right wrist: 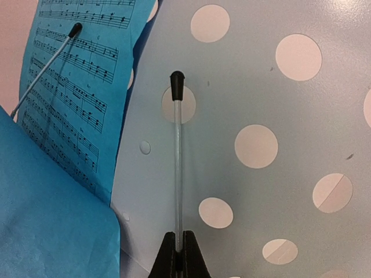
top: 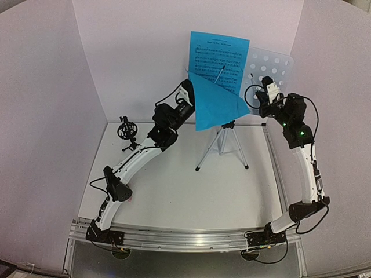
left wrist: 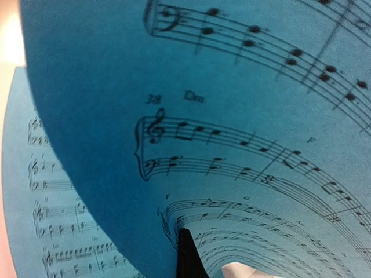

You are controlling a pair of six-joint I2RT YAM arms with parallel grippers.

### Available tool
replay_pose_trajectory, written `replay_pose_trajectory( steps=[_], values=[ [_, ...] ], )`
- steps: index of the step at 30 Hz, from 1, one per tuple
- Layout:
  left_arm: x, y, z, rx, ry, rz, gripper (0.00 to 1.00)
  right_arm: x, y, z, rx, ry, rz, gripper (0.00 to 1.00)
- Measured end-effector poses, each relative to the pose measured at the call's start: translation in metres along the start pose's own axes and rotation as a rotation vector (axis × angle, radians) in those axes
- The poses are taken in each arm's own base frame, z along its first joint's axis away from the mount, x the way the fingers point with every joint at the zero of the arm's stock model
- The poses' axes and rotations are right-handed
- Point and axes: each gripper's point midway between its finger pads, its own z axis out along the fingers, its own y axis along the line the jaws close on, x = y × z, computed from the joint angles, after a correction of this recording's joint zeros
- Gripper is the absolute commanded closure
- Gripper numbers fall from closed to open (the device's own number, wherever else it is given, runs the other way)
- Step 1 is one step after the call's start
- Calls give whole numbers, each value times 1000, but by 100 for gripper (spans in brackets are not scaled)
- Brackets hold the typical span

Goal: Set up the instrument practice props

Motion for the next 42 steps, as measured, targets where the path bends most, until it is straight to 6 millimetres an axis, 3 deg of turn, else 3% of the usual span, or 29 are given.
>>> replay_pose_trajectory(
  steps=[4, 7, 15, 19, 23, 33, 38, 42],
  values=[
    [12, 12, -1, -85, 98, -87, 100, 0, 1, 0, -4, -3, 9, 100],
    [6, 25, -5, -168, 152, -150, 100, 0, 1, 0, -4, -2, 13, 100],
    [-73, 44, -17, -276, 117, -269, 100, 0, 1, 0, -4, -2, 17, 100],
    [-87, 47, -29, -310, 182, -286, 100, 0, 1, 1, -4, -2, 21, 100],
    [-74, 49, -51, -347, 350, -255, 100, 0, 1, 1, -4, -3, 24, 100],
    [-25, 46, -131, -384, 793, -159, 100, 0, 0, 1, -3, -3, 27, 100],
    [-21, 31, -138, -293, 839, -238, 100, 0, 0, 2, -4, -4, 32, 100],
    [-20, 12, -136, -168, 850, -411, 100, 1, 0, 3, -6, -4, 40, 100]
  ],
)
